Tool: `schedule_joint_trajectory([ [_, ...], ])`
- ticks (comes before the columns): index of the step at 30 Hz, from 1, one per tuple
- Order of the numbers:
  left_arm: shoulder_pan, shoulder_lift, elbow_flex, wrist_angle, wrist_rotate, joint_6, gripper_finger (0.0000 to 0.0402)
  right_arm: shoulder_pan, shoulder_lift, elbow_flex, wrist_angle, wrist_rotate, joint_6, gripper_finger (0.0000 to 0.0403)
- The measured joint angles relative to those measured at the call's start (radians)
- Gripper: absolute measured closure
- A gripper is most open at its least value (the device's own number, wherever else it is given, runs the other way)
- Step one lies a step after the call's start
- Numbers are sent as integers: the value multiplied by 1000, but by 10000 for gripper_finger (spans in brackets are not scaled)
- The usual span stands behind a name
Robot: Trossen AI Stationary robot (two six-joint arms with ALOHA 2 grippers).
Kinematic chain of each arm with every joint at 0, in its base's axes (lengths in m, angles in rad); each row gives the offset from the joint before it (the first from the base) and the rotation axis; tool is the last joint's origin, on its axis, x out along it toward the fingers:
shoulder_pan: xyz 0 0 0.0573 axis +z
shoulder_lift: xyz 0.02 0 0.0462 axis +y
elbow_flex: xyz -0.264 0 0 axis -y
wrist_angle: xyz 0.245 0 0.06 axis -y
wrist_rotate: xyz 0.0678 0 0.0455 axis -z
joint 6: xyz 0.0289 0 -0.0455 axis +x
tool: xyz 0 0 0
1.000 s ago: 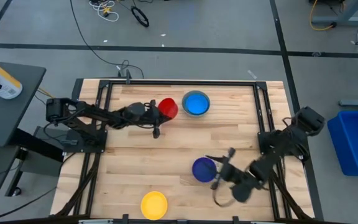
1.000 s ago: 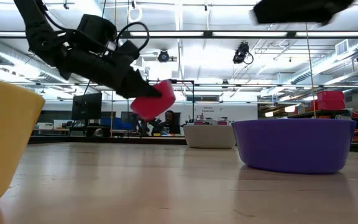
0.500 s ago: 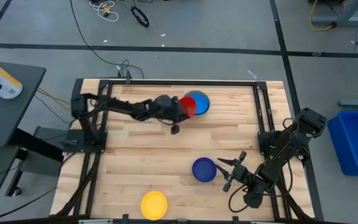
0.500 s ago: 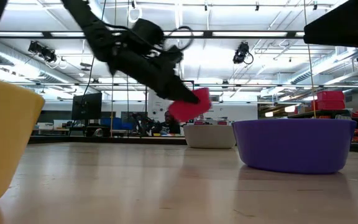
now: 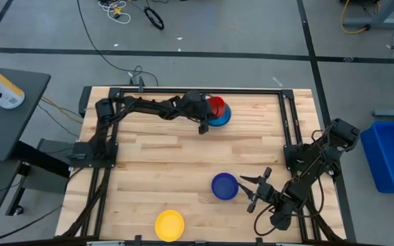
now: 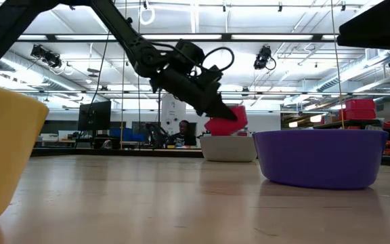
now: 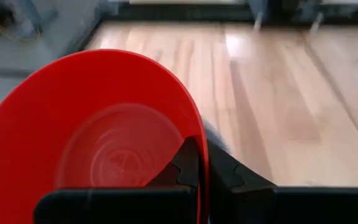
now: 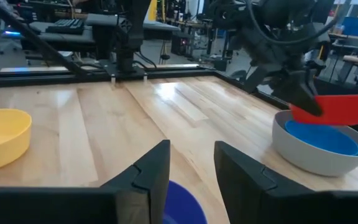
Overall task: Nest bowls inside each other
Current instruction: Stack the red bowl in the light blue bowl
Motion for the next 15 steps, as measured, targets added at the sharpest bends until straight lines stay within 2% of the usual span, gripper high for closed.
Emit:
schedule_joint_trajectory([
  [4, 7, 0, -3, -19, -1, 11, 395, 1, 0, 0, 0, 0, 0, 268],
  [12, 23, 35, 4, -84, 68, 20, 395, 1, 0, 0, 1, 0, 0, 268],
  [15, 23, 78, 43, -88, 40, 32, 395, 1, 0, 0, 11, 1, -1, 267],
])
